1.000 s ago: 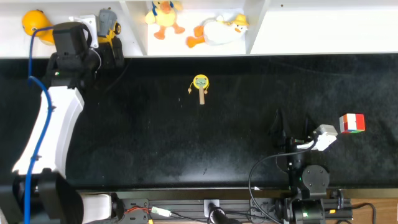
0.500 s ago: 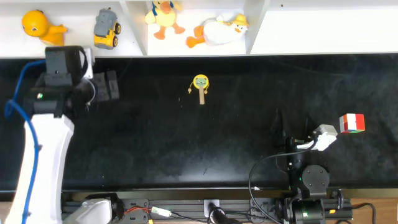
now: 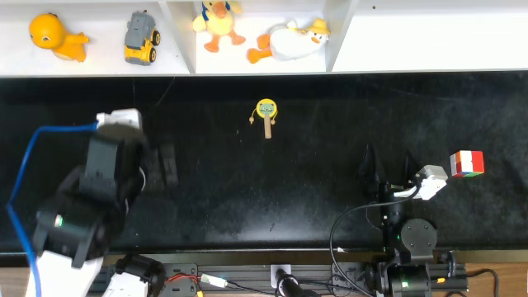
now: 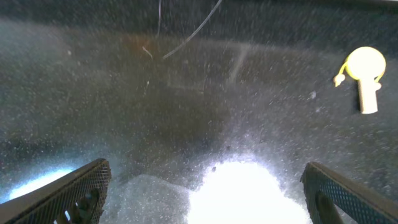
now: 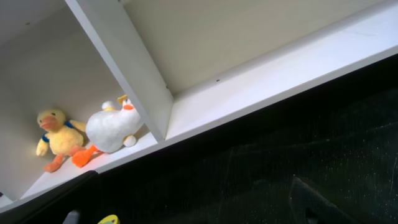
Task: Store Toys
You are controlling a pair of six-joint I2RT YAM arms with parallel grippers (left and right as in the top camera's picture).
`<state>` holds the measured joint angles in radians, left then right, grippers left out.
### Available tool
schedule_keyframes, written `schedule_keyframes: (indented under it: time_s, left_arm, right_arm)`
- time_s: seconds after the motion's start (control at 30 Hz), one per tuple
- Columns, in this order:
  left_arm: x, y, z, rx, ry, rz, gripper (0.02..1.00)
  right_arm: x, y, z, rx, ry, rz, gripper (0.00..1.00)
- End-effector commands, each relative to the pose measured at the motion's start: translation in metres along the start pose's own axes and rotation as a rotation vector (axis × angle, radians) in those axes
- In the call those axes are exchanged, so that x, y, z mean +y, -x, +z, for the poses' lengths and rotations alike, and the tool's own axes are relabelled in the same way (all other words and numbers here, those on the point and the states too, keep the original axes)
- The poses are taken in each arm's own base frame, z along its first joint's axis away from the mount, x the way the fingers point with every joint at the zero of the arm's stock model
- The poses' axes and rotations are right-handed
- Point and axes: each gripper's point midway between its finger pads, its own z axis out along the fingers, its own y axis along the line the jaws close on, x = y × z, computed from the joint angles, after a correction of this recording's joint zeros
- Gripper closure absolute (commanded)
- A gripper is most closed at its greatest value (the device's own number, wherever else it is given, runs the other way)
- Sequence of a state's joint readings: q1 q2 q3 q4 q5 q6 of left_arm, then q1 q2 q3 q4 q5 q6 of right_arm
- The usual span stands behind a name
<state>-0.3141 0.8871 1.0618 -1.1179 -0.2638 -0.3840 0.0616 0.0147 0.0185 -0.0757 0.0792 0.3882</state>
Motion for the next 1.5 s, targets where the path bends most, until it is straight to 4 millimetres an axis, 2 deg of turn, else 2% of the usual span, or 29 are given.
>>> schedule_keyframes:
  time_s: [0.03, 0.6, 0.67, 0.73, 0.8, 0.9, 1.0, 1.1, 1.33, 1.5]
  left_arm:
    - [0.016, 0.000, -0.020, -0.100, 0.042, -0.094, 0.020]
    - [0.015, 0.001, -0.021, -0.109, 0.036, -0.098, 0.020]
    - [0.022, 0.001, -0.021, -0.122, 0.050, -0.123, 0.020]
    - [0.034, 0.002, -0.015, -0.146, 0.085, -0.171, 0.023]
    - [0.054, 0.004, 0.004, -0.221, 0.129, -0.275, 0.020]
    - [0.061, 0.005, 0.032, -0.347, 0.064, -0.276, 0.020]
    - [0.069, 0.001, 0.050, -0.539, 0.011, -0.274, 0.023]
    - [0.075, -0.010, 0.060, -0.653, 0.010, -0.295, 0.020]
    - [0.081, -0.030, 0.074, -0.728, 0.014, -0.341, 0.020]
    - [0.083, -0.029, 0.070, -0.777, 0.021, -0.323, 0.023]
  right_arm:
    - [-0.001, -0.003, 0.000, -0.001, 0.002, 0.001, 0.005]
    - [-0.001, -0.003, 0.000, -0.001, 0.003, 0.000, 0.005]
    - [-0.001, -0.003, 0.000, -0.001, 0.002, 0.000, 0.005]
    - [-0.001, -0.003, 0.000, -0.001, 0.003, 0.000, 0.005]
    - [-0.001, -0.003, 0.000, -0.001, 0.002, 0.001, 0.005]
    - [-0.001, -0.003, 0.000, -0.001, 0.003, 0.000, 0.005]
    - [-0.001, -0.003, 0.000, -0.001, 0.003, 0.001, 0.005]
    - [-0.001, -0.003, 0.000, -0.001, 0.002, 0.001, 0.005]
    - [-0.001, -0.003, 0.000, -0.001, 0.002, 0.000, 0.005]
    - [-0.001, -0.003, 0.000, -0.001, 0.003, 0.001, 0.005]
